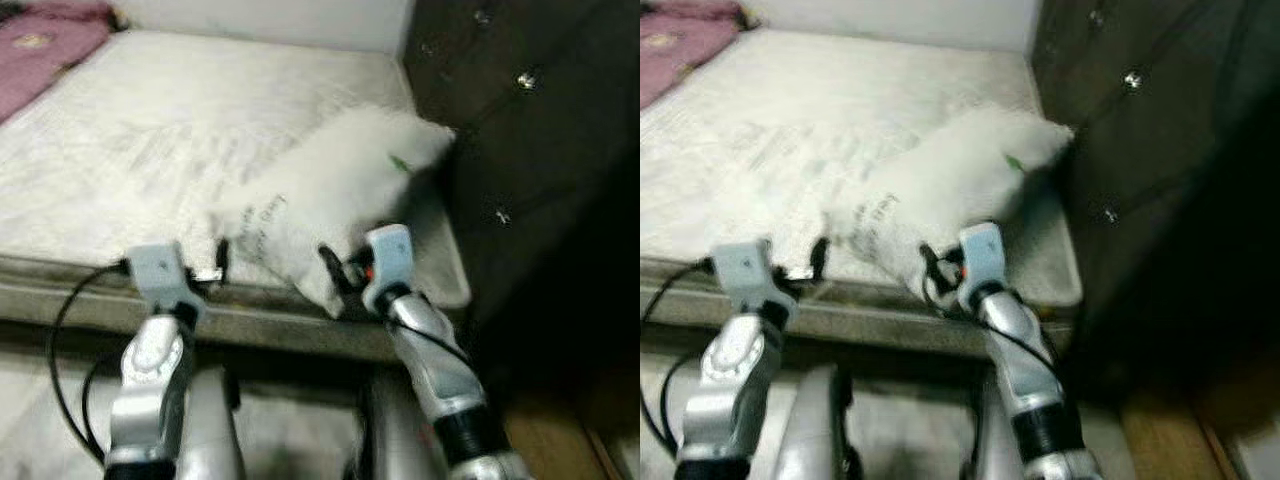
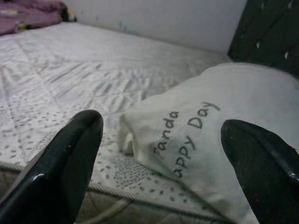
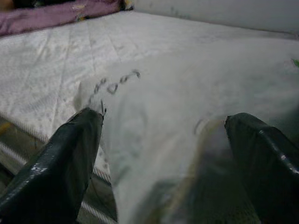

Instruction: Clean up the room

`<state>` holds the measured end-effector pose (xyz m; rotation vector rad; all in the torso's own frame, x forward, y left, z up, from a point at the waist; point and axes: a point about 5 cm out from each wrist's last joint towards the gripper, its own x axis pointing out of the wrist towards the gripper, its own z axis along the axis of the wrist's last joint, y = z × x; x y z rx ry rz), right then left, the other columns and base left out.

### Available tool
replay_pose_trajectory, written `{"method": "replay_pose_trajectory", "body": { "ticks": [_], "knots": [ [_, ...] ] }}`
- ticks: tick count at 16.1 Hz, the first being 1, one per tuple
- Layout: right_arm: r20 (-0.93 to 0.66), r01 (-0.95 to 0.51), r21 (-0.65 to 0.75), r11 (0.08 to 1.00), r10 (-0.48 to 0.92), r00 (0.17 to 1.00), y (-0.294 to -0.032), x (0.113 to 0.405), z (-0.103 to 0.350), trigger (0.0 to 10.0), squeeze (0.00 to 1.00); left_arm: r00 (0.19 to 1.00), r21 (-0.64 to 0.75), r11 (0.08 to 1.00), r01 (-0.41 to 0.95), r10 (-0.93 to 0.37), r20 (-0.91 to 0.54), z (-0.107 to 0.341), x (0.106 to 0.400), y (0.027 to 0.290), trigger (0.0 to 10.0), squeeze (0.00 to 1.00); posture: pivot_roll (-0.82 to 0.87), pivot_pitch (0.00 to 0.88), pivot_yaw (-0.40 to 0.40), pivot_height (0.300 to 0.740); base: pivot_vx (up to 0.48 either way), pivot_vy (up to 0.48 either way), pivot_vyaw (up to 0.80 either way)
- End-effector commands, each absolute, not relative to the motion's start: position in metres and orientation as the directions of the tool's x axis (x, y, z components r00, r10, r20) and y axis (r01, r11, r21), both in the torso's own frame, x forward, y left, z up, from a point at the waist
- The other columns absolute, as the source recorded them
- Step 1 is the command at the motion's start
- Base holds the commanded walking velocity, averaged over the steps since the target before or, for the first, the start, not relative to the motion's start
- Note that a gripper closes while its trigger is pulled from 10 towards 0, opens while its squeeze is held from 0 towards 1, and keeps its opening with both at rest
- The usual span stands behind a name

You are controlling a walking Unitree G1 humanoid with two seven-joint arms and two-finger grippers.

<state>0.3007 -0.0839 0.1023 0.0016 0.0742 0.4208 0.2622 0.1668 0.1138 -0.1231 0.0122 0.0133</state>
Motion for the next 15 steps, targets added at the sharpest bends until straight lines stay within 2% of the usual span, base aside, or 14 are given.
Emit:
{"method": "replay_pose_trajectory", "body": {
  "ticks": [1, 5, 7, 8, 15],
  "knots": [
    [-0.068, -0.400, 0.015, 0.916, 0.400, 0.914, -0.085, 0.303, 0.103, 10.0, 0.00, 0.999, -0.125, 0.992, -0.025, 0.021, -0.035, 0.110, 0.263, 0.168, 10.0, 0.00, -0.02, 0.000, -0.043, 0.555, 0.285, 0.000, 0.00],
    [-0.064, -0.378, 0.010, 0.926, 0.378, 0.924, -0.089, 0.308, 0.105, 10.0, 0.00, 1.000, -0.123, 0.992, -0.026, 0.023, -0.022, 0.112, 0.265, 0.169, 10.0, 0.00, -0.02, 0.000, -0.052, 0.555, 0.367, 0.000, 0.00],
    [-0.063, -0.384, 0.004, 0.924, 0.383, 0.922, -0.089, 0.310, 0.105, 10.0, 0.00, 0.999, -0.125, 0.992, -0.030, 0.028, -0.021, 0.112, 0.266, 0.169, 10.0, 0.00, -0.01, 0.000, -0.059, 0.555, 0.368, 0.000, -0.80],
    [-0.062, -0.386, -0.003, 0.922, 0.385, 0.921, -0.088, 0.312, 0.105, 10.0, 0.00, 0.999, -0.126, 0.991, -0.033, 0.030, -0.023, 0.111, 0.266, 0.169, 10.0, 0.00, -0.01, 0.000, -0.060, 0.555, 0.270, 0.000, 0.00],
    [-0.067, -0.382, -0.024, 0.924, 0.380, 0.923, -0.091, 0.315, 0.102, 10.0, 0.00, 0.999, -0.115, 0.993, -0.034, 0.030, -0.038, 0.109, 0.269, 0.167, 10.0, 0.00, -0.01, 0.000, -0.054, 0.555, 0.000, 0.000, 0.00]
  ]
}}
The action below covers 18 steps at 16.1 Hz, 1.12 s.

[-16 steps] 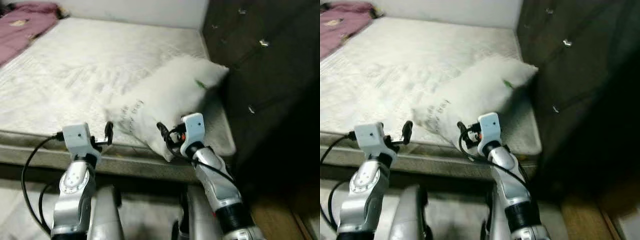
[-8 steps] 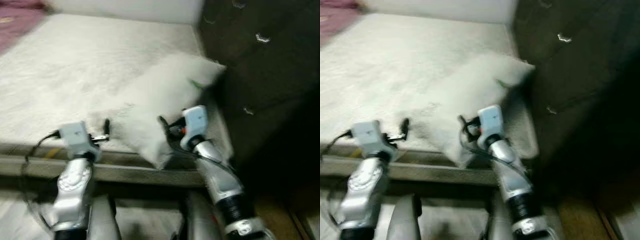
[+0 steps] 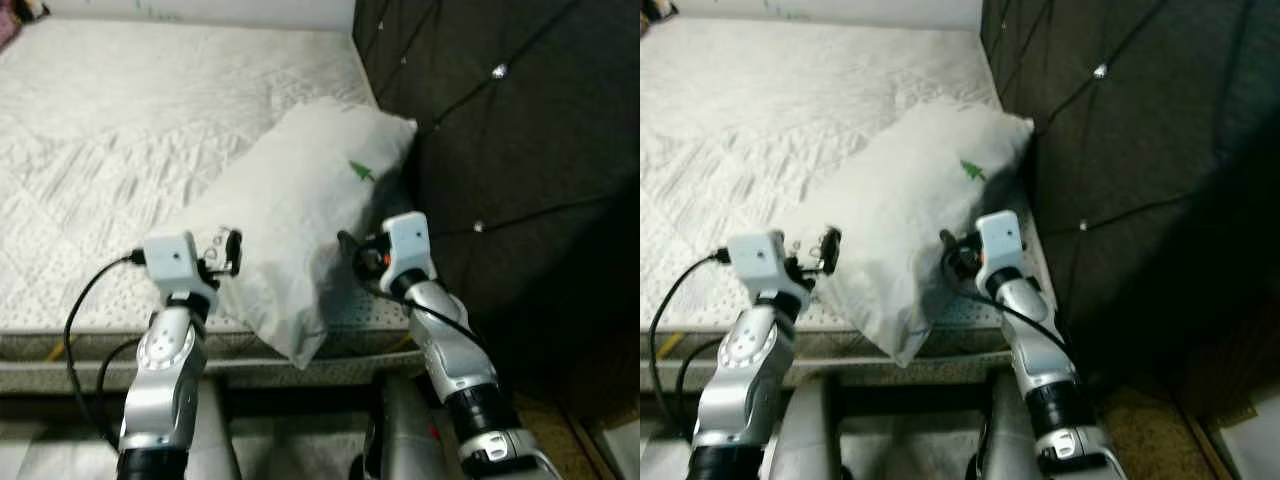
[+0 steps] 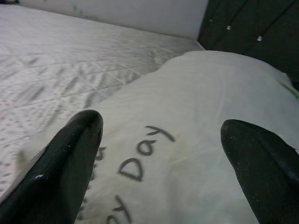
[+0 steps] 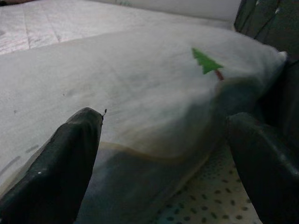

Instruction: Clean up the room

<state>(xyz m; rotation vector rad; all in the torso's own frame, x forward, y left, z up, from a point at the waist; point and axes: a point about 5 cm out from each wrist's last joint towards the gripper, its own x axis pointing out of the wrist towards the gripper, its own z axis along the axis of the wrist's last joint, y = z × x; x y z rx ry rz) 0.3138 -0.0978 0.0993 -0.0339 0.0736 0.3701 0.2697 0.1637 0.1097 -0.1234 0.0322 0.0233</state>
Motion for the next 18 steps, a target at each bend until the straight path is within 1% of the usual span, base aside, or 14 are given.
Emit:
{"method": "replay_pose_trajectory", "body": {
  "ticks": [1, 4, 6, 8, 9, 10, 12, 13, 14, 15, 16, 17, 18],
  "knots": [
    [-0.066, -0.385, -0.032, 0.922, 0.383, 0.921, -0.092, 0.315, 0.102, 10.0, 0.00, 0.999, -0.113, 0.993, -0.036, 0.032, -0.039, 0.109, 0.270, 0.167, 10.0, 0.00, -0.01, 0.000, -0.054, 0.555, 0.000, 0.000, 0.00],
    [-0.076, -0.395, -0.040, 0.918, 0.392, 0.917, -0.091, 0.315, 0.101, 10.0, 0.00, 0.998, -0.117, 0.992, -0.050, 0.045, -0.049, 0.108, 0.270, 0.168, 10.0, 0.00, -0.01, 0.000, -0.052, 0.555, 0.000, 0.000, 0.80],
    [-0.125, -0.408, -0.078, 0.910, 0.397, 0.909, -0.096, 0.316, 0.098, 10.0, 0.00, 0.997, -0.115, 0.992, -0.056, 0.051, -0.052, 0.108, 0.269, 0.169, 10.0, 0.00, -0.01, 0.000, -0.050, 0.555, 0.000, 0.000, 0.00],
    [-0.211, -0.436, -0.132, 0.890, 0.404, 0.890, -0.112, 0.311, 0.094, 10.0, 0.00, 0.997, -0.110, 0.992, -0.061, 0.055, -0.056, 0.107, 0.267, 0.170, 10.0, 0.00, -0.02, 0.000, -0.047, 0.555, 0.000, 0.000, 0.00],
    [-0.261, -0.459, -0.152, 0.876, 0.412, 0.873, -0.125, 0.301, 0.094, 10.0, 0.00, 0.996, -0.108, 0.992, -0.064, 0.057, -0.065, 0.106, 0.265, 0.172, 10.0, 0.00, -0.03, 0.000, -0.045, 0.555, 0.000, 0.000, 0.00],
    [-0.297, -0.479, -0.167, 0.862, 0.419, 0.858, -0.132, 0.295, 0.092, 10.0, 0.00, 0.996, -0.109, 0.992, -0.066, 0.058, -0.071, 0.105, 0.264, 0.173, 10.0, 0.00, -0.04, 0.000, -0.041, 0.555, 0.000, 0.000, 0.00],
    [-0.332, -0.474, -0.195, 0.858, 0.397, 0.855, -0.148, 0.284, 0.095, 10.0, 0.00, 0.995, -0.109, 0.992, -0.065, 0.056, -0.079, 0.104, 0.264, 0.174, 10.0, 0.00, -0.05, 0.000, -0.036, 0.555, 0.000, 0.000, 0.00],
    [-0.367, -0.465, -0.188, 0.865, 0.377, 0.850, -0.158, 0.279, 0.096, 10.0, 0.00, 0.995, -0.112, 0.992, -0.061, 0.051, -0.085, 0.103, 0.264, 0.174, 10.0, 0.00, -0.06, 0.000, -0.028, 0.555, 0.000, 0.000, 0.00],
    [-0.387, -0.466, -0.173, 0.868, 0.376, 0.842, -0.161, 0.276, 0.096, 10.0, 0.00, 0.995, -0.116, 0.992, -0.057, 0.047, -0.089, 0.103, 0.264, 0.174, 10.0, 0.00, -0.06, 0.000, -0.023, 0.555, 0.000, 0.000, 0.00],
    [-0.396, -0.473, -0.160, 0.867, 0.382, 0.835, -0.162, 0.274, 0.097, 10.0, 0.00, 0.995, -0.118, 0.992, -0.054, 0.043, -0.091, 0.103, 0.264, 0.174, 10.0, 0.00, -0.07, 0.000, -0.021, 0.555, 0.000, 0.000, 0.00],
    [-0.426, -0.478, -0.117, 0.871, 0.390, 0.816, -0.163, 0.268, 0.096, 10.0, 0.00, 0.994, -0.127, 0.991, -0.044, 0.031, -0.100, 0.102, 0.264, 0.173, 10.0, 0.00, -0.07, 0.000, -0.016, 0.555, 0.000, 0.000, 0.00],
    [-0.434, -0.464, -0.102, 0.880, 0.380, 0.816, -0.163, 0.268, 0.094, 10.0, 0.00, 0.994, -0.130, 0.991, -0.040, 0.027, -0.105, 0.101, 0.265, 0.173, 10.0, 0.00, -0.07, 0.000, -0.015, 0.555, 0.000, 0.000, 0.00],
    [-0.435, -0.448, -0.088, 0.890, 0.370, 0.821, -0.159, 0.270, 0.091, 10.0, 0.00, 0.996, -0.136, 0.991, -0.020, 0.008, -0.090, 0.102, 0.267, 0.170, 10.0, 0.00, -0.06, 0.000, -0.015, 0.555, 0.000, 0.480, 0.00]
  ]
}}
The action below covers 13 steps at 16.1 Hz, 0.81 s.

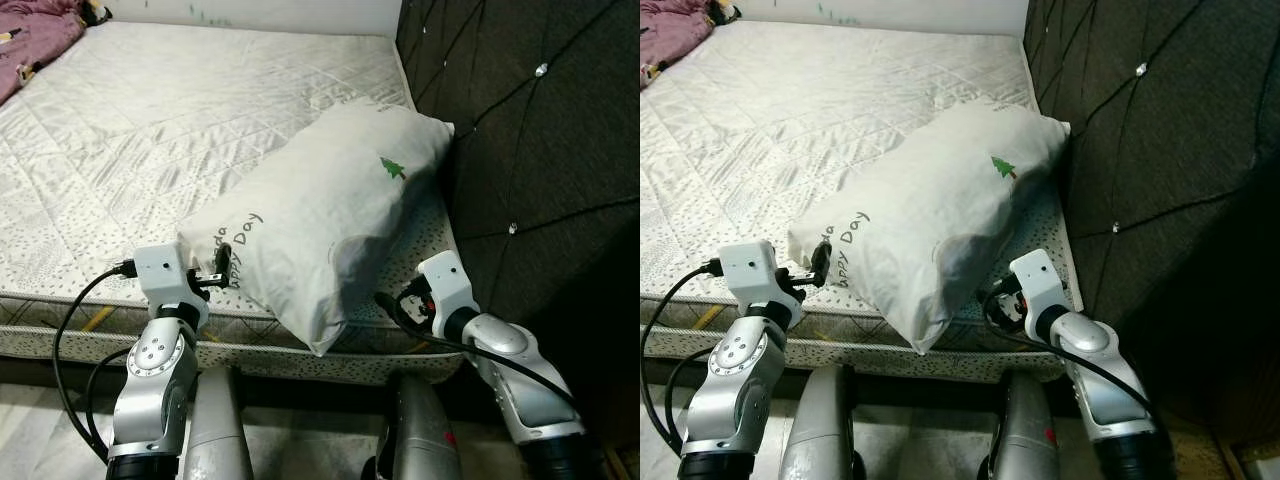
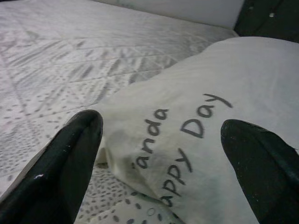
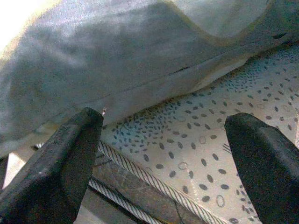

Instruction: Clean up the room

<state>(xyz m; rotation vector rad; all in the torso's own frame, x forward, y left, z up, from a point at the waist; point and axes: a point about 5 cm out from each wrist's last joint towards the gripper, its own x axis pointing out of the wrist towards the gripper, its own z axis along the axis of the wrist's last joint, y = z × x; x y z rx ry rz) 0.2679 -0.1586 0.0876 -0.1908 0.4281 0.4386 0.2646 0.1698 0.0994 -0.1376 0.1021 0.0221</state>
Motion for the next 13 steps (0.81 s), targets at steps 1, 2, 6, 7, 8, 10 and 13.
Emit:
{"method": "replay_pose_trajectory", "body": {
  "ticks": [1, 2, 6, 7, 8, 10, 13],
  "knots": [
    [-0.432, -0.441, -0.071, 0.895, 0.371, 0.822, -0.153, 0.272, 0.090, 10.0, 0.00, 0.996, -0.134, 0.991, -0.020, 0.008, -0.088, 0.103, 0.268, 0.169, 10.0, 0.00, -0.06, 0.000, -0.016, 0.555, 0.000, 0.480, 0.00],
    [-0.432, -0.439, -0.055, 0.897, 0.375, 0.820, -0.145, 0.272, 0.090, 10.0, 0.00, 0.997, -0.121, 0.993, -0.017, 0.008, -0.076, 0.105, 0.268, 0.168, 10.0, 0.00, -0.06, 0.000, -0.018, 0.555, 0.000, 0.322, 0.00],
    [-0.444, -0.439, -0.041, 0.898, 0.377, 0.813, -0.139, 0.272, 0.088, 10.0, 0.00, 0.997, -0.122, 0.992, -0.025, 0.015, -0.077, 0.105, 0.267, 0.169, 10.0, 0.00, -0.05, 0.000, -0.025, 0.555, 0.000, 0.000, 0.00],
    [-0.452, -0.433, -0.043, 0.900, 0.369, 0.812, -0.140, 0.272, 0.086, 10.0, 0.00, 0.997, -0.124, 0.992, -0.027, 0.017, -0.080, 0.105, 0.267, 0.169, 10.0, 0.00, -0.05, 0.000, -0.027, 0.555, 0.000, 0.000, 0.00],
    [-0.455, -0.431, -0.045, 0.901, 0.366, 0.812, -0.140, 0.272, 0.086, 10.0, 0.00, 0.997, -0.126, 0.992, -0.028, 0.018, -0.081, 0.105, 0.267, 0.169, 10.0, 0.00, -0.05, 0.000, -0.027, 0.555, 0.000, 0.000, 0.00],
    [-0.472, -0.409, -0.047, 0.911, 0.341, 0.813, -0.142, 0.275, 0.083, 10.0, 0.00, 0.995, -0.143, 0.990, -0.021, 0.007, -0.097, 0.102, 0.267, 0.167, 10.0, 0.00, -0.06, 0.000, -0.027, 0.555, 0.000, 0.480, 0.00],
    [-0.478, -0.393, -0.037, 0.919, 0.329, 0.814, -0.141, 0.275, 0.083, 10.0, 0.00, 0.996, -0.133, 0.991, -0.017, 0.006, -0.084, 0.104, 0.268, 0.167, 10.0, 0.00, -0.06, 0.000, -0.028, 0.555, 0.000, 0.480, 0.00]
  ]
}}
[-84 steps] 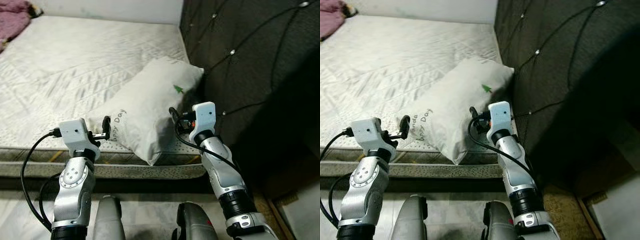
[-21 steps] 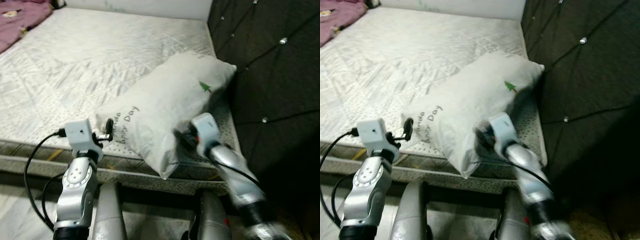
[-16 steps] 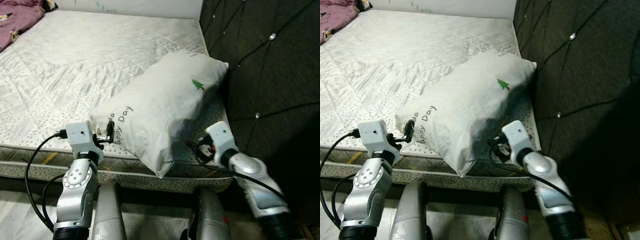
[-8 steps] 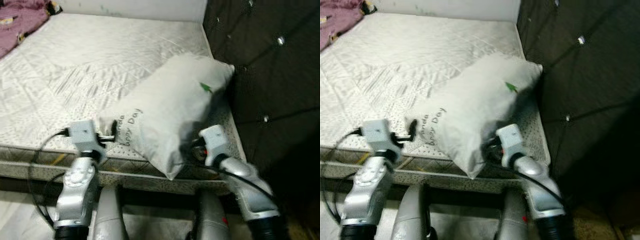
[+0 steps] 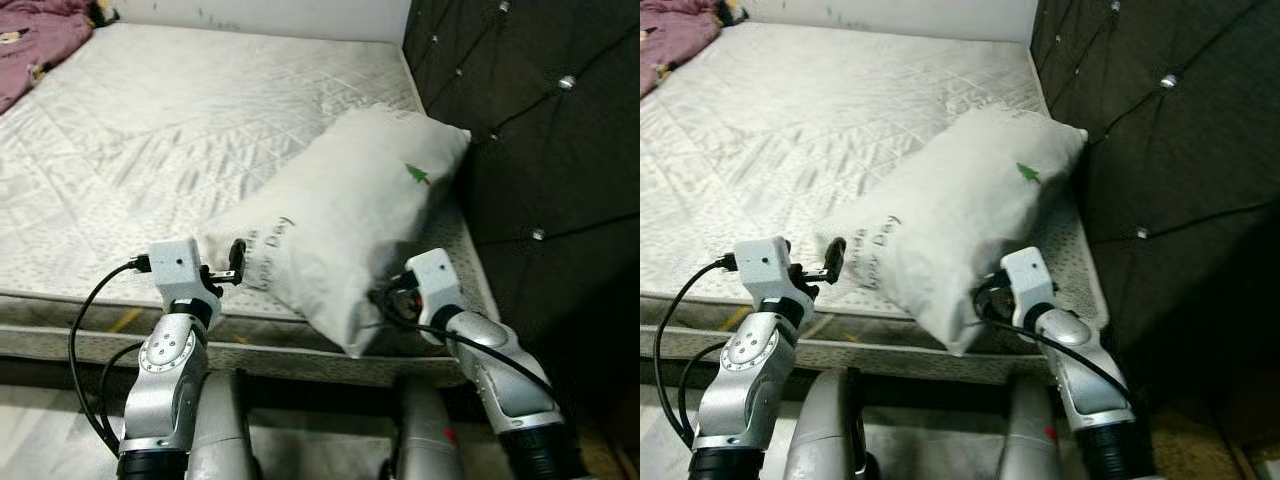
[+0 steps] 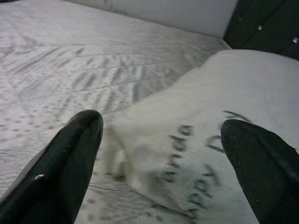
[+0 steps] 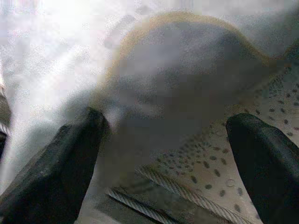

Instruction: Clean up the room

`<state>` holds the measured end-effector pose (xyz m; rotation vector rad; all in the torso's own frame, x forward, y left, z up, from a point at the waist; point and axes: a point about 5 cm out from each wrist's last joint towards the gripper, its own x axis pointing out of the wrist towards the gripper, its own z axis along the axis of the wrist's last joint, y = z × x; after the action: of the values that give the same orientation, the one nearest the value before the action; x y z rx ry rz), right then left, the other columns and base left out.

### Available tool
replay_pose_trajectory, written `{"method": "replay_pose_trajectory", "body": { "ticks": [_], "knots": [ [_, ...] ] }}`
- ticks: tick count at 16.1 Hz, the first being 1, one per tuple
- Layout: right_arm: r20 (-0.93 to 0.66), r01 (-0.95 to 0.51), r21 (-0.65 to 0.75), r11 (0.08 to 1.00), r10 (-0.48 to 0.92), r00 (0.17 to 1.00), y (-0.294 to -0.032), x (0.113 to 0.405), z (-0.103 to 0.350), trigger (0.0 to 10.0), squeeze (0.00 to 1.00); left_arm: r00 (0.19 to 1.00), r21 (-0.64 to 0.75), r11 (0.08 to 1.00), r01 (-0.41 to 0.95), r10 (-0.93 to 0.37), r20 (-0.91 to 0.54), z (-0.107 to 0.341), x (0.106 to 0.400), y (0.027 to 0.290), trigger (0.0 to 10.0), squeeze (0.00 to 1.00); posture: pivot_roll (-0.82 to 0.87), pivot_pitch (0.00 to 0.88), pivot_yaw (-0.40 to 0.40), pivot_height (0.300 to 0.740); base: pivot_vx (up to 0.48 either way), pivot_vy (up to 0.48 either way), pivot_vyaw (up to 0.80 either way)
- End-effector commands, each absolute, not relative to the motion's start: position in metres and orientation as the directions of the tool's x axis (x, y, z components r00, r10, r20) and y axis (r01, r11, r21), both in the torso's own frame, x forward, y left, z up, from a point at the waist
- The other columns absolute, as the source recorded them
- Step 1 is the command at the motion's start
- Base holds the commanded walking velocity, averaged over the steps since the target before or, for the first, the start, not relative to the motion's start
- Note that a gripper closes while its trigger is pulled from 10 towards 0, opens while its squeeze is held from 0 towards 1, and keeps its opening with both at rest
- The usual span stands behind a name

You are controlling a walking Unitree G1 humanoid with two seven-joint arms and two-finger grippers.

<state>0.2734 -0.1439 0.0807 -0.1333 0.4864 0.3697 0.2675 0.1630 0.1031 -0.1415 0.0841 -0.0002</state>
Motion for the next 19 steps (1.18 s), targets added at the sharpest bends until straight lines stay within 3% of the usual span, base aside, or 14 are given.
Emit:
{"method": "replay_pose_trajectory", "body": {
  "ticks": [1, 4, 6, 9, 17, 18, 19],
  "knots": [
    [-0.471, -0.357, -0.025, 0.934, 0.304, 0.828, -0.140, 0.277, 0.083, 10.0, 0.00, 0.998, -0.132, 0.991, -0.019, 0.010, -0.068, 0.105, 0.268, 0.167, 10.0, 0.00, -0.05, 0.000, -0.029, 0.555, 0.000, 0.000, 0.00],
    [-0.502, -0.337, 0.004, 0.941, 0.294, 0.814, -0.140, 0.277, 0.080, 10.0, 0.00, 0.997, -0.130, 0.991, -0.021, 0.012, -0.073, 0.105, 0.268, 0.167, 10.0, 0.00, -0.05, 0.000, -0.029, 0.555, 0.000, 0.000, 0.00],
    [-0.587, -0.391, 0.049, 0.919, 0.343, 0.733, -0.138, 0.269, 0.069, 10.0, 0.00, 0.997, -0.129, 0.991, -0.019, 0.009, -0.080, 0.104, 0.268, 0.167, 10.0, 0.00, -0.05, 0.000, -0.030, 0.555, 0.000, 0.000, 0.00],
    [-0.611, -0.391, 0.112, 0.914, 0.374, 0.698, -0.129, 0.265, 0.068, 10.0, 0.00, 0.996, -0.126, 0.992, -0.016, 0.005, -0.086, 0.103, 0.268, 0.166, 10.0, 0.00, -0.05, 0.000, -0.031, 0.555, 0.000, 0.000, 0.00],
    [-0.513, -0.317, 0.172, 0.933, 0.359, 0.779, -0.092, 0.299, 0.086, 10.0, 0.00, 0.995, -0.116, 0.993, -0.029, 0.018, -0.096, 0.102, 0.267, 0.165, 10.0, 0.00, -0.03, 0.000, -0.038, 0.555, 0.000, 0.000, 0.00],
    [-0.508, -0.291, 0.185, 0.939, 0.344, 0.789, -0.091, 0.301, 0.087, 9.1, 0.00, 0.995, -0.115, 0.993, -0.032, 0.021, -0.096, 0.102, 0.267, 0.166, 10.0, 0.00, -0.03, 0.000, -0.036, 0.555, 0.000, 0.000, 0.00],
    [-0.505, -0.253, 0.195, 0.947, 0.319, 0.802, -0.090, 0.305, 0.088, 0.0, 0.00, 0.995, -0.114, 0.993, -0.035, 0.024, -0.096, 0.102, 0.267, 0.166, 10.0, 0.00, -0.03, 0.000, -0.038, 0.555, 0.000, 0.000, 0.00]
  ]
}}
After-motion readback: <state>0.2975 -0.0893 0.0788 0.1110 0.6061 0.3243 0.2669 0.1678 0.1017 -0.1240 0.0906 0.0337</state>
